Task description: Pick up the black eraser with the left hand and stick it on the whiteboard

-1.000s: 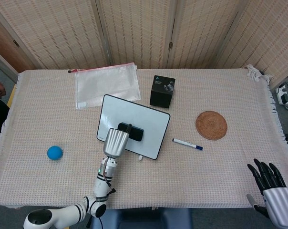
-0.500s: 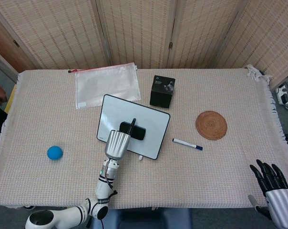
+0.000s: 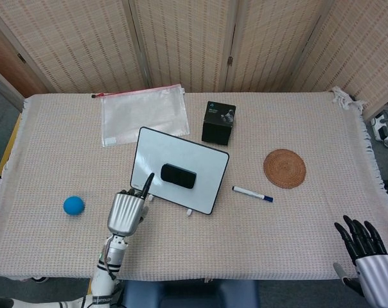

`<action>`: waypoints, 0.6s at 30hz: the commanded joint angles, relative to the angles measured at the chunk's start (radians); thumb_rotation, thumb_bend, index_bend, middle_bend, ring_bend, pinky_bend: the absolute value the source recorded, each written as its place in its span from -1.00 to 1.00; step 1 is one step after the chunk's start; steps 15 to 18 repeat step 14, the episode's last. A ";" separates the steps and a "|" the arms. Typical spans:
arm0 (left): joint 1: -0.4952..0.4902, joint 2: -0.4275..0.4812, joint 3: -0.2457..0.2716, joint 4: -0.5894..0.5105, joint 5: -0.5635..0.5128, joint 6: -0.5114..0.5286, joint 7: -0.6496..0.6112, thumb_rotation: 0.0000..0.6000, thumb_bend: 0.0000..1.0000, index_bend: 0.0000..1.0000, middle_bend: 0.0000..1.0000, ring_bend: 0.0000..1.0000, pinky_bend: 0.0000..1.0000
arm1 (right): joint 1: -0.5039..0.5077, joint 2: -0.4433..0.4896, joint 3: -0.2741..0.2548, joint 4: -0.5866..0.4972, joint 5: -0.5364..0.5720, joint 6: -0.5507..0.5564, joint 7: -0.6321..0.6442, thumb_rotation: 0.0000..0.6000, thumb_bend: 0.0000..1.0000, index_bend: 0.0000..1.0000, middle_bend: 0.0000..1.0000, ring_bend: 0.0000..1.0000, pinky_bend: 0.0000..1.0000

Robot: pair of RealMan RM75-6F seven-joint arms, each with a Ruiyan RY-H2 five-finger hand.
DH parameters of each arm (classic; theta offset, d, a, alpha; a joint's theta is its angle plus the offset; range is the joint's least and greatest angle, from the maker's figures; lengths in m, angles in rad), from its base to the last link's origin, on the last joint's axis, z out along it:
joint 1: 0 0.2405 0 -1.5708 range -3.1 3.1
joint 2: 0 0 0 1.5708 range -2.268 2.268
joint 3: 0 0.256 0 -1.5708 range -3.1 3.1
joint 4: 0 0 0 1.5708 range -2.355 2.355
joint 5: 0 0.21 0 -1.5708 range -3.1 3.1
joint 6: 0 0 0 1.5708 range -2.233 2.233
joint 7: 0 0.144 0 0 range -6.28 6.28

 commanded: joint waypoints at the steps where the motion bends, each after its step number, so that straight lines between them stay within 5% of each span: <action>1: 0.228 0.385 0.278 -0.350 0.071 0.125 -0.091 1.00 -0.51 -1.00 -0.55 -0.65 -0.45 | 0.009 -0.012 -0.002 -0.006 -0.002 -0.028 -0.031 1.00 -0.38 -1.00 -1.00 -1.00 -1.00; 4: 0.336 0.462 0.364 -0.270 0.198 0.267 -0.290 1.00 -0.52 -1.00 -0.81 -0.91 -0.76 | 0.017 -0.025 -0.003 -0.009 -0.005 -0.050 -0.057 1.00 -0.38 -1.00 -1.00 -1.00 -1.00; 9: 0.517 0.437 0.389 -0.006 0.244 0.469 -0.583 1.00 -0.53 -1.00 -0.93 -1.00 -0.94 | 0.027 -0.042 -0.003 -0.013 -0.004 -0.079 -0.094 1.00 -0.38 -1.00 -1.00 -1.00 -1.00; 18: 0.570 0.419 0.378 0.069 0.308 0.509 -0.605 1.00 -0.54 -1.00 -0.98 -1.00 -0.96 | 0.036 -0.049 -0.011 -0.014 -0.015 -0.102 -0.120 1.00 -0.38 -1.00 -1.00 -1.00 -1.00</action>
